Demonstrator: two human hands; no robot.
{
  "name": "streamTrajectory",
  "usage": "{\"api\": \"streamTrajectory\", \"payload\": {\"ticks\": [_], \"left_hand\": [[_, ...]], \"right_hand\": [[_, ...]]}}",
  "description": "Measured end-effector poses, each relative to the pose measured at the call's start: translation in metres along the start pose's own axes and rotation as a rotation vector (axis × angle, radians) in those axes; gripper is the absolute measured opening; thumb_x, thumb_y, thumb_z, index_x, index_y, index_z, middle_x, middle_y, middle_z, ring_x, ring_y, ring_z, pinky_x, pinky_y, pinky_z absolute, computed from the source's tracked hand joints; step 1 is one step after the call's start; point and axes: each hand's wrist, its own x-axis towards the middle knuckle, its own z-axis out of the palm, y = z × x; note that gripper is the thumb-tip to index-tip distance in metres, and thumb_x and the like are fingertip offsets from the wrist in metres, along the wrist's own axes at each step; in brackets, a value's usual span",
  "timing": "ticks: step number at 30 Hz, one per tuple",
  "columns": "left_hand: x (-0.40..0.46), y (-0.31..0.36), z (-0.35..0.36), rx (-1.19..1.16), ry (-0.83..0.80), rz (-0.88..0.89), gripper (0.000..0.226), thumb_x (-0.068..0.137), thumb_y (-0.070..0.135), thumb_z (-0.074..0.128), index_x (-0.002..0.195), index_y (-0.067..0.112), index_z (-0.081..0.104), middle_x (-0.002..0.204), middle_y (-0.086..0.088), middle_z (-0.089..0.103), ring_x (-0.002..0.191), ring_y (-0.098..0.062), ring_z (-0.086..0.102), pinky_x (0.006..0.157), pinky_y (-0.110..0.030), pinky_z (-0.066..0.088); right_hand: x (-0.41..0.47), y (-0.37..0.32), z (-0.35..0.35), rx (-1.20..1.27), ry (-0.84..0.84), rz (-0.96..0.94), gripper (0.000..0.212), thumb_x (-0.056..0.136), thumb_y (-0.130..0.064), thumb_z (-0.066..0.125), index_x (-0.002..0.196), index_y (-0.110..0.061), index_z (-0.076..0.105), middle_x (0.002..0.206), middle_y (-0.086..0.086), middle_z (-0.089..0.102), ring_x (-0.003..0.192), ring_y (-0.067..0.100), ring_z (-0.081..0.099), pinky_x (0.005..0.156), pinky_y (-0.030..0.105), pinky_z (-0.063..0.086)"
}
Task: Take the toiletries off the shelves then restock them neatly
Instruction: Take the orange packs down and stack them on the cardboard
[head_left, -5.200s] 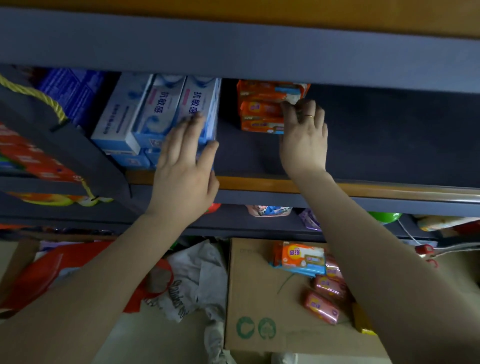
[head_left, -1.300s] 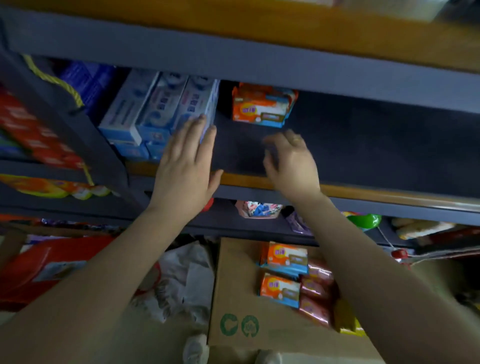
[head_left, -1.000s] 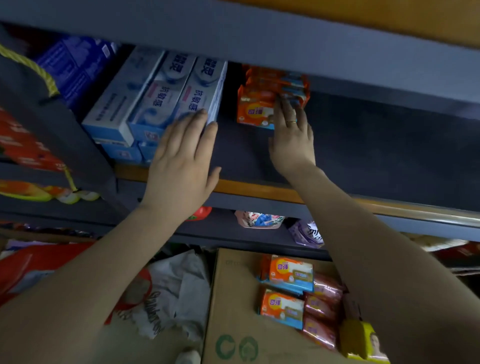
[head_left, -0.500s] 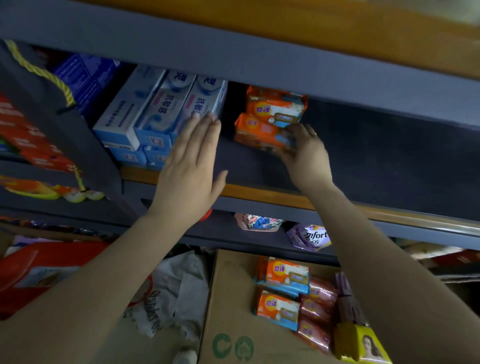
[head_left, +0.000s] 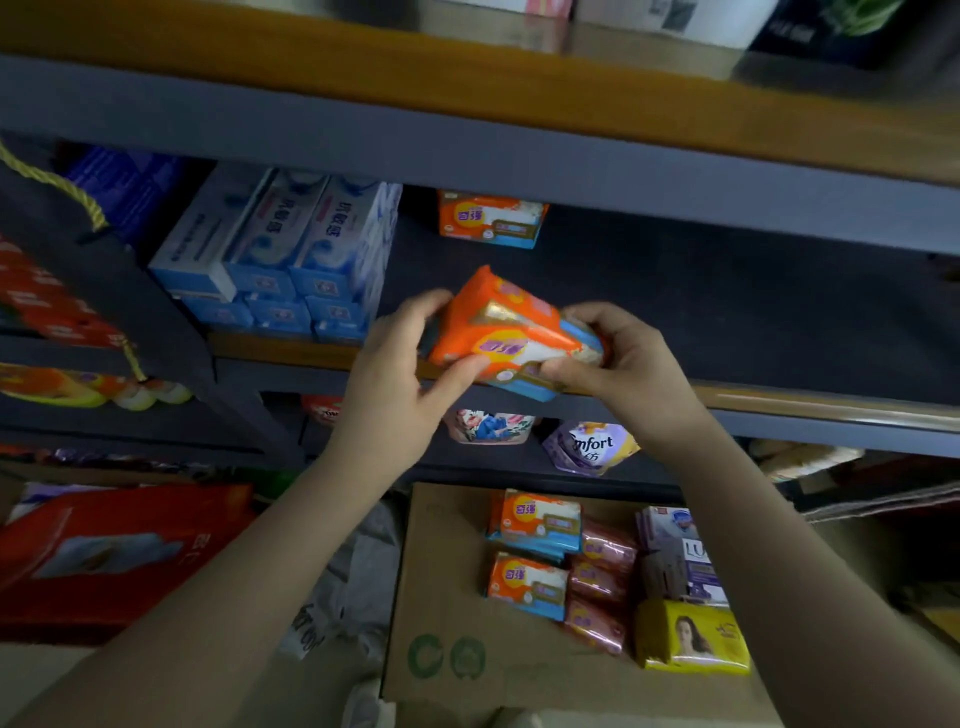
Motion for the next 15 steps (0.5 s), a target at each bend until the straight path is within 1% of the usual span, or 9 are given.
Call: {"api": "streamTrajectory", "payload": {"ticks": [2, 3, 5, 7, 9, 10, 11, 13, 15], "left_hand": [[-0.006, -0.006, 0.01, 0.014, -0.023, -0.021, 0.052, 0.079, 0.039, 0.067, 0.121, 0.013, 0.05, 0.111, 0.0, 0.057, 0.102, -0.019, 0.056, 0.083, -0.022, 0.041], [-0.01, -0.009, 0.015, -0.017, -0.043, -0.056, 0.045, 0.079, 0.03, 0.071, 0.117, 0.015, 0.051, 0.108, 0.002, 0.058, 0.101, -0.019, 0.057, 0.083, -0.022, 0.042], [-0.017, -0.014, 0.026, -0.157, -0.097, -0.168, 0.038, 0.079, 0.018, 0.072, 0.109, 0.025, 0.049, 0.101, 0.01, 0.062, 0.098, -0.011, 0.06, 0.081, -0.016, 0.045], [-0.025, -0.019, 0.035, -0.348, -0.134, -0.268, 0.038, 0.077, 0.014, 0.074, 0.105, 0.028, 0.051, 0.098, 0.015, 0.065, 0.099, -0.007, 0.062, 0.083, -0.018, 0.048], [-0.031, -0.022, 0.041, -0.501, -0.164, -0.319, 0.037, 0.078, 0.01, 0.071, 0.108, 0.022, 0.054, 0.103, 0.012, 0.067, 0.102, -0.007, 0.062, 0.084, -0.019, 0.049], [-0.034, -0.022, 0.044, -0.564, -0.182, -0.35, 0.038, 0.079, 0.008, 0.069, 0.113, 0.017, 0.054, 0.107, 0.009, 0.067, 0.104, -0.007, 0.062, 0.085, -0.02, 0.049], [-0.037, -0.02, 0.046, -0.615, -0.197, -0.395, 0.039, 0.079, 0.011, 0.068, 0.116, 0.013, 0.055, 0.11, 0.004, 0.066, 0.105, -0.009, 0.062, 0.087, -0.022, 0.049], [-0.043, -0.019, 0.051, -0.675, -0.219, -0.52, 0.045, 0.073, 0.026, 0.075, 0.113, 0.015, 0.058, 0.107, 0.003, 0.069, 0.102, -0.011, 0.064, 0.088, -0.028, 0.051], [-0.047, -0.017, 0.055, -0.723, -0.236, -0.637, 0.039, 0.069, 0.038, 0.073, 0.102, 0.022, 0.061, 0.095, 0.008, 0.072, 0.092, -0.008, 0.066, 0.08, -0.026, 0.049]], "right_hand": [[-0.012, 0.0, -0.004, -0.284, 0.089, -0.107, 0.037, 0.071, -0.013, 0.079, 0.092, -0.031, 0.054, 0.093, -0.016, 0.058, 0.082, -0.003, 0.059, 0.072, 0.008, 0.047], [-0.018, 0.001, -0.006, -0.414, 0.123, -0.181, 0.038, 0.07, -0.015, 0.08, 0.094, -0.031, 0.054, 0.093, -0.018, 0.055, 0.081, -0.002, 0.056, 0.073, 0.005, 0.044], [-0.029, 0.003, -0.01, -0.558, 0.124, -0.318, 0.038, 0.07, -0.018, 0.08, 0.103, -0.02, 0.06, 0.096, -0.013, 0.053, 0.085, -0.001, 0.052, 0.077, 0.003, 0.041], [-0.039, 0.003, -0.017, -0.613, 0.048, -0.383, 0.043, 0.072, -0.02, 0.074, 0.112, -0.014, 0.061, 0.101, -0.011, 0.051, 0.089, -0.006, 0.049, 0.079, 0.001, 0.039], [-0.048, 0.002, -0.026, -0.553, -0.076, -0.341, 0.048, 0.075, -0.016, 0.074, 0.119, -0.021, 0.056, 0.103, -0.018, 0.05, 0.089, -0.01, 0.051, 0.078, 0.004, 0.042], [-0.051, 0.001, -0.03, -0.477, -0.132, -0.285, 0.05, 0.076, -0.012, 0.074, 0.119, -0.028, 0.053, 0.102, -0.02, 0.05, 0.087, -0.008, 0.054, 0.077, 0.008, 0.045], [-0.053, 0.001, -0.034, -0.382, -0.169, -0.213, 0.051, 0.078, -0.009, 0.073, 0.117, -0.034, 0.052, 0.099, -0.02, 0.052, 0.082, -0.003, 0.057, 0.075, 0.014, 0.048], [-0.057, -0.001, -0.039, -0.181, -0.153, -0.067, 0.043, 0.079, -0.011, 0.07, 0.112, -0.035, 0.055, 0.09, -0.014, 0.057, 0.07, 0.002, 0.059, 0.068, 0.023, 0.053], [-0.059, 0.001, -0.042, -0.055, -0.103, 0.045, 0.027, 0.081, -0.018, 0.065, 0.106, -0.027, 0.059, 0.082, -0.008, 0.057, 0.061, 0.0, 0.056, 0.056, 0.018, 0.047]]}}
